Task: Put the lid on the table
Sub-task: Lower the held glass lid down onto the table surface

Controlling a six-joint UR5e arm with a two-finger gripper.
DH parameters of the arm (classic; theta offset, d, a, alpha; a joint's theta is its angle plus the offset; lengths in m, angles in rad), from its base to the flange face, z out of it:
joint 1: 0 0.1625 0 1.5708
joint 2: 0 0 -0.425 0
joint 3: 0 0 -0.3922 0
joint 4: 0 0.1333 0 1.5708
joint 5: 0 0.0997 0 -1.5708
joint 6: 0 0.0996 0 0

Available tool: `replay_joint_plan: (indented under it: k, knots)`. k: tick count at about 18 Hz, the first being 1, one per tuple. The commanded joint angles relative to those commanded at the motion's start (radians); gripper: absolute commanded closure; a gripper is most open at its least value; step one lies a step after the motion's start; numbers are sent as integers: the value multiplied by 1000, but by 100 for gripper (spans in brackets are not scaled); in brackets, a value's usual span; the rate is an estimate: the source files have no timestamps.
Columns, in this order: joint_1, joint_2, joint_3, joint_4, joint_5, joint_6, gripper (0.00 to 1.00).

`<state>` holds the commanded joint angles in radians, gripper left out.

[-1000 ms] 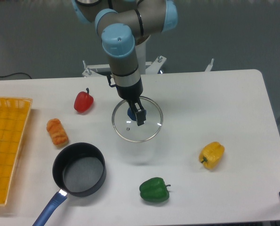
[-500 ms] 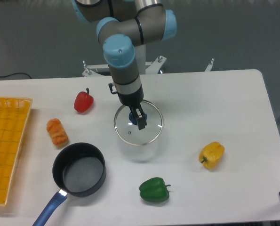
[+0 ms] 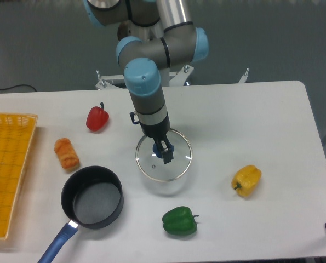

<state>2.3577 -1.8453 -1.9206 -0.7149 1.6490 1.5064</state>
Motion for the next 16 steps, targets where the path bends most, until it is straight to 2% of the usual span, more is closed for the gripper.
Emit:
replay_joint_plan:
  k: [16]
  knots:
    - [-11,-64,-21,81,-31,43,41]
